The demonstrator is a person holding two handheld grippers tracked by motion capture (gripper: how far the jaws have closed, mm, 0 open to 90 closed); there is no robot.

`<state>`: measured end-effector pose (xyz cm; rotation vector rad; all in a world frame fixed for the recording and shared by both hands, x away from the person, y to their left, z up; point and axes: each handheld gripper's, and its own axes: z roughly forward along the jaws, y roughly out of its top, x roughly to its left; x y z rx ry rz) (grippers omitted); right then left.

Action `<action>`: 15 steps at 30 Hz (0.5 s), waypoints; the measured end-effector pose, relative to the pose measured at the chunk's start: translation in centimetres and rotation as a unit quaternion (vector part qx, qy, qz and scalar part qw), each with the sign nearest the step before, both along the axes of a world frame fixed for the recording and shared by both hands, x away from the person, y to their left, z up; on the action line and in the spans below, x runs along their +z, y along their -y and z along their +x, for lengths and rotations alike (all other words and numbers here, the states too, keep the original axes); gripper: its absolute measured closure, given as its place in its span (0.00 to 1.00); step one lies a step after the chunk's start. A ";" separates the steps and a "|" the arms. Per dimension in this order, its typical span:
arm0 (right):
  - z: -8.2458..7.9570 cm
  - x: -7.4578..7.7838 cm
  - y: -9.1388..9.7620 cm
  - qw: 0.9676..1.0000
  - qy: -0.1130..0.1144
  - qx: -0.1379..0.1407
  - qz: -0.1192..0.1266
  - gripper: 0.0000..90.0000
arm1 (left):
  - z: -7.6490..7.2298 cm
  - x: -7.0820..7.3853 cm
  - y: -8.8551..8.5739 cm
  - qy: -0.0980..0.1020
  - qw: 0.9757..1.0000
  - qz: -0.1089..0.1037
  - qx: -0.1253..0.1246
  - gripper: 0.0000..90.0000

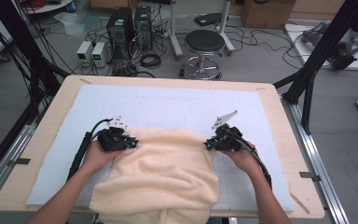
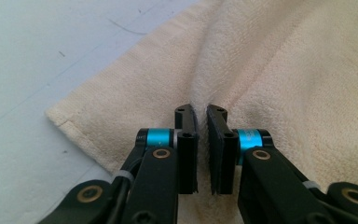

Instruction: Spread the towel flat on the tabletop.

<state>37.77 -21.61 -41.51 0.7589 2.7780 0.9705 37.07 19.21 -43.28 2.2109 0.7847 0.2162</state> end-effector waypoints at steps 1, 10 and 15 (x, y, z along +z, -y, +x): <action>-0.2 0.2 -0.2 1.000 0.002 0.003 -0.001 0.93 | -0.1 0.2 0.0 0.002 1.000 0.000 0.002 0.93; 4.3 6.6 0.4 0.997 0.075 -0.023 0.013 0.95 | 5.8 6.6 0.6 0.057 0.995 -0.028 0.076 0.94; 11.2 12.8 0.5 0.979 0.147 -0.130 0.045 0.57 | 11.2 10.8 1.4 0.093 0.983 -0.017 0.158 0.64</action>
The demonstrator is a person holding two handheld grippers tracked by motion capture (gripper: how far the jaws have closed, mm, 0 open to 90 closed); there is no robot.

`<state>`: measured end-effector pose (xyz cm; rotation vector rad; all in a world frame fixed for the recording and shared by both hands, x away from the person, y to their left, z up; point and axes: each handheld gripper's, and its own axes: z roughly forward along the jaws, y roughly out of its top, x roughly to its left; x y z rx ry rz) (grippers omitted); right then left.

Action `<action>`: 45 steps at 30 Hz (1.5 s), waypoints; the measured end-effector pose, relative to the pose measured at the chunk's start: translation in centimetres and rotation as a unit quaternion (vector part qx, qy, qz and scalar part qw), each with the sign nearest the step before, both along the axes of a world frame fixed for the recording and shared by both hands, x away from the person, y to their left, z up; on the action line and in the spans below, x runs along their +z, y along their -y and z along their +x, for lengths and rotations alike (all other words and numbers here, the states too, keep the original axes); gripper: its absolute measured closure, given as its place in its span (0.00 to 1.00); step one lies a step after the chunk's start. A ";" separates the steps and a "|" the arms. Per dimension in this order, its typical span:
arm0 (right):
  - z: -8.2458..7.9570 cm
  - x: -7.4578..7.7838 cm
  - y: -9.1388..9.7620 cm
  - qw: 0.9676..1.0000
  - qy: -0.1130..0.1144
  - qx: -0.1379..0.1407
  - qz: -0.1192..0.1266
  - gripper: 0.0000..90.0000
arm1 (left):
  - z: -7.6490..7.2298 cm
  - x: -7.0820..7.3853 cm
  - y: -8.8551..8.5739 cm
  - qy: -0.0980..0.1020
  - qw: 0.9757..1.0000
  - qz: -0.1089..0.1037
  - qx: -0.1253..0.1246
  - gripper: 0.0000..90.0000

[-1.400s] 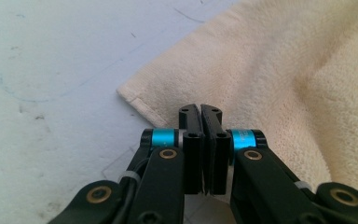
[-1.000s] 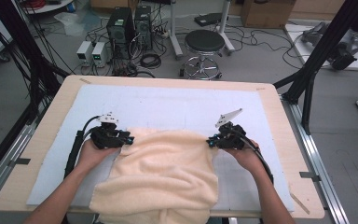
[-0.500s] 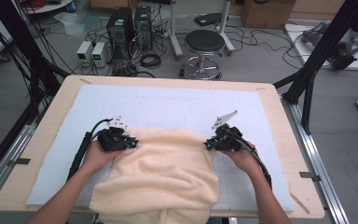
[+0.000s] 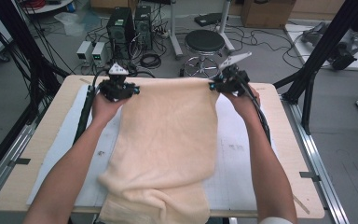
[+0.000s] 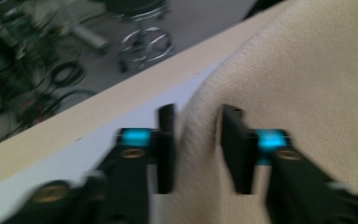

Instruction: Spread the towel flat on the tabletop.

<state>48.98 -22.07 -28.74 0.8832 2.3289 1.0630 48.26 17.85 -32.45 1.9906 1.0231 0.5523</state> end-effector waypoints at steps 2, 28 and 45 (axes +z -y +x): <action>0.3 -0.9 -0.3 1.000 -0.020 0.011 0.002 0.56 | 0.1 -0.8 -0.2 -0.014 1.000 0.009 -0.013 0.63; -17.4 -9.3 -1.5 0.984 -0.047 0.173 -0.007 0.51 | -16.2 -8.5 -3.8 -0.031 0.988 -0.020 -0.149 0.47; -18.2 -12.6 -3.1 0.968 -0.074 0.231 -0.056 0.93 | -18.2 -9.4 -4.6 -0.055 0.982 -0.008 -0.182 0.49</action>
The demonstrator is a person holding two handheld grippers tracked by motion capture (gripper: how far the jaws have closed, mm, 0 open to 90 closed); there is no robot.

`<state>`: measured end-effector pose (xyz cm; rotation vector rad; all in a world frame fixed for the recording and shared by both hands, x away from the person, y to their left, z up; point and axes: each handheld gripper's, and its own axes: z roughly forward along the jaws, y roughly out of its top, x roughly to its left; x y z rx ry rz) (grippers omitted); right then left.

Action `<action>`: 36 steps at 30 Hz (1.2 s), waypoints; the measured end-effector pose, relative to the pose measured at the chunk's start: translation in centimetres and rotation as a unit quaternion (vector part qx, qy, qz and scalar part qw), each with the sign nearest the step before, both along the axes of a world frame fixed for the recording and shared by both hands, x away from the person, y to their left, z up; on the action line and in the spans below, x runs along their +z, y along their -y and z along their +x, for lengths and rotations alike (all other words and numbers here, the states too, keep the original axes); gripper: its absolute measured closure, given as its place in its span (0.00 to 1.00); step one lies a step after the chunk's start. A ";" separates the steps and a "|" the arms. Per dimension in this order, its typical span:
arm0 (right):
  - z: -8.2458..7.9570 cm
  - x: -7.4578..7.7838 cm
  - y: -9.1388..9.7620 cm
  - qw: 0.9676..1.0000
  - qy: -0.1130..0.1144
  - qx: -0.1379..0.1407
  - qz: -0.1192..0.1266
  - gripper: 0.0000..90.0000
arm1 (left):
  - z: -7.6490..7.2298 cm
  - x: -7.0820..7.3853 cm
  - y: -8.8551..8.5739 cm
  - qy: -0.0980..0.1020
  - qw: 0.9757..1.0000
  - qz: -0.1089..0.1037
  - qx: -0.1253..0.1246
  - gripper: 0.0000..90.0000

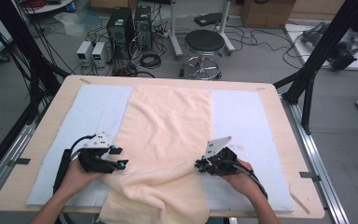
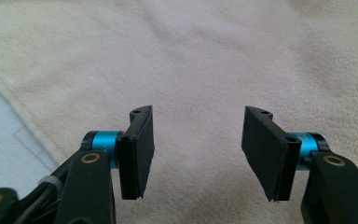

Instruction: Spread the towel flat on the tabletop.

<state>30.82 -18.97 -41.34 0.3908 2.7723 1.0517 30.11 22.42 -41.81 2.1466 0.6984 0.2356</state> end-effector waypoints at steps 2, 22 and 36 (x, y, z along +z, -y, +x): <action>0.6 0.7 -0.6 1.000 0.009 -0.001 -0.001 0.93 | -0.1 0.2 -0.2 0.004 1.000 -0.011 0.001 0.49; 5.3 0.3 -4.5 0.998 0.003 -0.056 0.023 0.71 | -0.5 0.4 -1.7 0.012 1.000 -0.020 0.011 0.46; -1.2 0.1 -1.4 1.000 0.005 0.000 0.005 0.71 | -2.0 0.1 -3.1 0.013 1.000 -0.007 0.019 0.46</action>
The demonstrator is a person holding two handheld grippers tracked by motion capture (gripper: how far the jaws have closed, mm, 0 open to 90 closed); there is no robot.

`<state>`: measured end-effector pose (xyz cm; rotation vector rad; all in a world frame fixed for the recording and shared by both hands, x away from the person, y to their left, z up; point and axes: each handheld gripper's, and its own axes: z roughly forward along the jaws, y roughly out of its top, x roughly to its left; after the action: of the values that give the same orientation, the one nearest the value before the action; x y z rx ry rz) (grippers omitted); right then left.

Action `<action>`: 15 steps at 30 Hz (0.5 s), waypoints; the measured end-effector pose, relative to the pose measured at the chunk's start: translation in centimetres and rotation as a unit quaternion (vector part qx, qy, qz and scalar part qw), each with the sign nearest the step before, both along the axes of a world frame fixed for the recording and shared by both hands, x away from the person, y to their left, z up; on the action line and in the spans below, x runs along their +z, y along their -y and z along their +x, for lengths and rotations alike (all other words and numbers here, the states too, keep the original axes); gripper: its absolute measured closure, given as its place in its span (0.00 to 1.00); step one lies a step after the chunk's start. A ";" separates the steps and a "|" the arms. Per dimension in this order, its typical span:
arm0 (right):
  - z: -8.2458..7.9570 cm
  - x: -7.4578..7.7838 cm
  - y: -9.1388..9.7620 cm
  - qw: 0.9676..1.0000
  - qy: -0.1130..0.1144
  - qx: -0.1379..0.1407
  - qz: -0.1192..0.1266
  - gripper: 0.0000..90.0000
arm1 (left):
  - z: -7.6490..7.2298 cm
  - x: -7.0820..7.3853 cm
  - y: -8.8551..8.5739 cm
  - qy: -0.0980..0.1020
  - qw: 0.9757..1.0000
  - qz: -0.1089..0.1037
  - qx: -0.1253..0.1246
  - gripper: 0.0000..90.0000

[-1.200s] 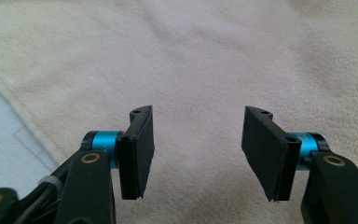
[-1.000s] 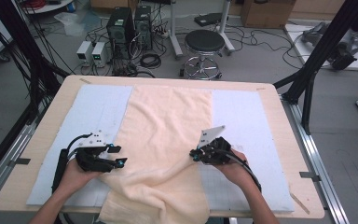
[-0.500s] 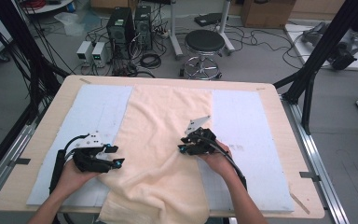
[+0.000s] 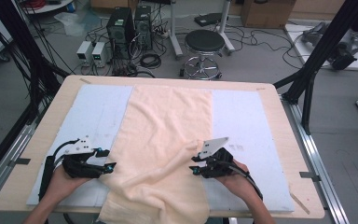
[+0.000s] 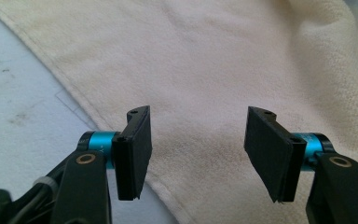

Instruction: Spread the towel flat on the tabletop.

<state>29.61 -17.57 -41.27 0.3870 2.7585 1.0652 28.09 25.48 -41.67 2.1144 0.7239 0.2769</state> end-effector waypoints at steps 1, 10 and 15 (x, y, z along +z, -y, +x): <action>0.0 -0.4 -0.1 1.000 -0.006 0.003 -0.004 0.70 | 0.0 -0.1 0.1 -0.002 1.000 -0.001 -0.001 0.46; 0.3 -1.7 -0.1 0.998 -0.050 0.030 -0.013 0.97 | 0.3 0.1 1.0 0.000 1.000 0.000 -0.017 0.46; -2.9 -0.5 2.2 0.999 -0.044 0.029 -0.005 0.97 | -0.1 0.3 1.3 0.006 1.000 0.003 -0.023 0.46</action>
<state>26.71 -19.81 -41.74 0.3620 2.8683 1.0733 27.99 24.21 -41.36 2.1302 0.6675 0.2677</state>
